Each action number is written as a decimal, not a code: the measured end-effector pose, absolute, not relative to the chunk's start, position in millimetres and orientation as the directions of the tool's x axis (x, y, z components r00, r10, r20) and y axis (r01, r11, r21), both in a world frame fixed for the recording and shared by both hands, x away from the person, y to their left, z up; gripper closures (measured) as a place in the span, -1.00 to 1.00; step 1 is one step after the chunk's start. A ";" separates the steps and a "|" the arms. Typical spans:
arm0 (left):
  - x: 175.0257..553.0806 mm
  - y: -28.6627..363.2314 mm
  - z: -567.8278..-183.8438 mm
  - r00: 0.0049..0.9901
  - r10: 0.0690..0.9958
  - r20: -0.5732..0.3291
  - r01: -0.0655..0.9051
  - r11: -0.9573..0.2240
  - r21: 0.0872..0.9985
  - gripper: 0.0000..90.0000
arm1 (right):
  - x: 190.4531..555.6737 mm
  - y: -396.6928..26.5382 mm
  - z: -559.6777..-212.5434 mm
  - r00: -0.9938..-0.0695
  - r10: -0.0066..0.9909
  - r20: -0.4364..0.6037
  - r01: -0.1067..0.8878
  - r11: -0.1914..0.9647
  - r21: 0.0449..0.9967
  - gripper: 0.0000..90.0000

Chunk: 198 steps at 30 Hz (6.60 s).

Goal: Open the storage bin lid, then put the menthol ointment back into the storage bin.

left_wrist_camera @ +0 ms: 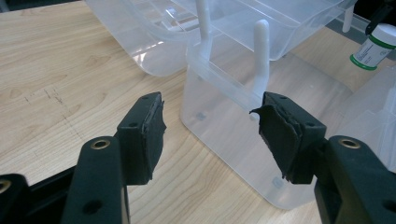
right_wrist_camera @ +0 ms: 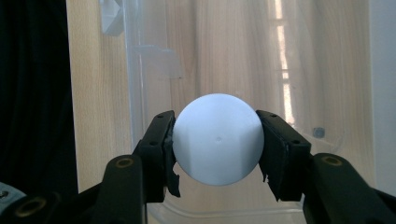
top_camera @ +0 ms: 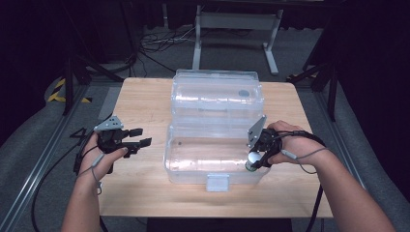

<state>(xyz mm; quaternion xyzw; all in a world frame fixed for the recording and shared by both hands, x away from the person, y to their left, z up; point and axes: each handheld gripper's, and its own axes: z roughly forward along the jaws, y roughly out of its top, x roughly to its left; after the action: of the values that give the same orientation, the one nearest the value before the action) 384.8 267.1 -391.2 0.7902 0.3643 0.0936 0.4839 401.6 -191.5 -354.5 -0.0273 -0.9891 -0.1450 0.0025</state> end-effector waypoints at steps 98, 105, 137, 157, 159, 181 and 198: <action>384.4 260.5 -391.9 0.733 0.647 -0.211 0.487 -0.281 0.827 -0.09 | 406.7 -199.2 -363.0 -0.988 0.145 0.047 0.153 0.919 0.363 0.07; 382.6 257.7 -388.2 0.743 0.637 -0.204 0.475 -0.288 0.831 -0.09 | 406.1 -207.9 -343.1 -0.985 0.171 0.034 0.167 0.867 0.470 0.08; 369.3 258.3 -387.6 0.746 0.632 -0.212 0.475 -0.282 0.834 -0.07 | 449.0 -192.7 -280.8 -0.925 0.380 -0.032 0.232 0.628 0.743 0.08; 352.6 258.4 -386.0 0.750 0.629 -0.206 0.463 -0.276 0.842 -0.07 | 498.1 -156.6 -291.4 -0.917 0.399 -0.020 0.232 0.572 0.787 0.06; 353.0 258.0 -386.2 0.751 0.627 -0.207 0.463 -0.277 0.842 -0.07 | 501.6 -154.5 -294.6 -0.919 0.394 -0.016 0.234 0.577 0.782 0.06; 352.3 244.1 -379.8 0.787 0.583 -0.202 0.435 -0.292 0.852 -0.06 | 503.7 -138.8 -307.4 -0.933 0.358 -0.027 0.224 0.640 0.735 0.70; 345.5 208.1 -374.2 0.861 0.461 -0.215 0.391 -0.329 0.860 -0.06 | 503.7 -141.0 -309.3 -0.931 0.365 0.005 0.246 0.619 0.746 0.72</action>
<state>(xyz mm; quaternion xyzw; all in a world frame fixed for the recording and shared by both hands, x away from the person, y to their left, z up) 345.5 208.1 -374.2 0.8144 0.2616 0.0342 0.5169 503.7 -141.0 -309.3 -0.1704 -0.8965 -0.4021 -0.0739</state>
